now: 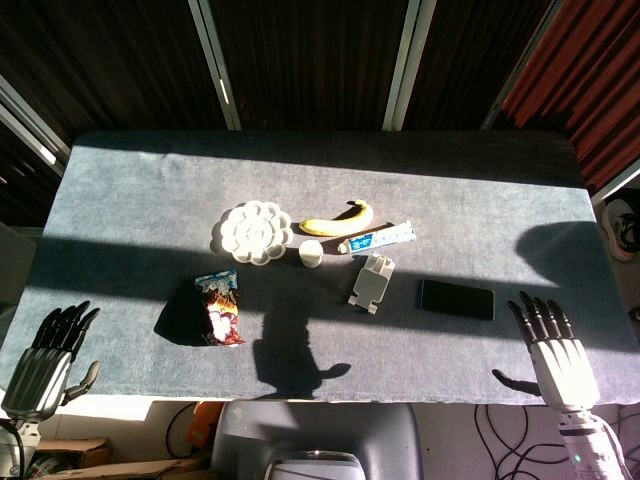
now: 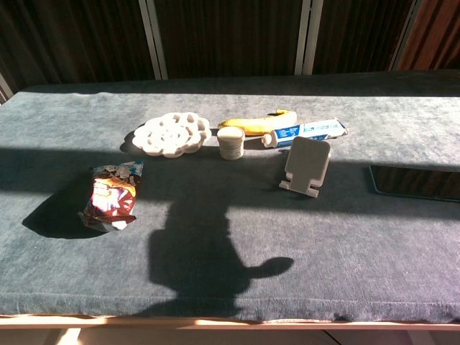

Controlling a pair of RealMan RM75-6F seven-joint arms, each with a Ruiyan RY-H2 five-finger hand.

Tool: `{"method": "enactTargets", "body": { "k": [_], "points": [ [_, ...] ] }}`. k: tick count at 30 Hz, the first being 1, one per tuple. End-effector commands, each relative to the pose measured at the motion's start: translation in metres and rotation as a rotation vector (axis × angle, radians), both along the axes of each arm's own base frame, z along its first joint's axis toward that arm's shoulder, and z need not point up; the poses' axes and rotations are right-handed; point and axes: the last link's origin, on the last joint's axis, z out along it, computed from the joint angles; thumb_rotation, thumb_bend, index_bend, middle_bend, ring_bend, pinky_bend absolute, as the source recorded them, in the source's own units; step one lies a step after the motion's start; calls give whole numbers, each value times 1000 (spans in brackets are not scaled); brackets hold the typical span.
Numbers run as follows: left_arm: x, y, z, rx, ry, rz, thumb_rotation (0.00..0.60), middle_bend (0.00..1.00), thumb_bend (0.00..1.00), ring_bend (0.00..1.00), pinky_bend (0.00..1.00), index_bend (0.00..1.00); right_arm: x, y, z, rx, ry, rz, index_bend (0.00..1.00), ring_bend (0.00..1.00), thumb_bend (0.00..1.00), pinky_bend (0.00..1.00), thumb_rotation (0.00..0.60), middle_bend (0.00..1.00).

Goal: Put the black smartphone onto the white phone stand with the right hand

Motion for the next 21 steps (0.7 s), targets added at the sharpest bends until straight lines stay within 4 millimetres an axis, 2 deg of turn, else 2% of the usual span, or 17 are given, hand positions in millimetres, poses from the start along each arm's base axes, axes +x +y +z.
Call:
{"method": "enactTargets", "body": {
  "k": [1, 5, 8, 15, 21],
  "points": [
    [-1, -1, 1, 5, -6, -5, 600, 0, 403, 0, 0, 0, -1, -1, -1, 8, 4, -6, 0, 0, 156, 4, 600, 0],
    [-1, -1, 2, 6, -8, -6, 600, 0, 405, 0, 0, 0, -7, -8, -2, 29, -1, -37, 0, 0, 156, 4, 600, 0],
    [0, 0, 2, 4, -13, -14, 600, 0, 404, 0, 0, 0, -16, -23, -4, 62, -31, -87, 0, 0, 156, 4, 600, 0],
    [-1, 3, 5, 1, -24, -12, 600, 0, 404, 0, 0, 0, -33, -87, -21, 143, -79, -145, 12, 0, 156, 28, 600, 0],
    [-1, 2, 5, -2, -26, -16, 600, 0, 404, 0, 0, 0, -40, -130, -35, 226, -5, -195, 166, 0, 156, 53, 600, 83]
  ]
}}
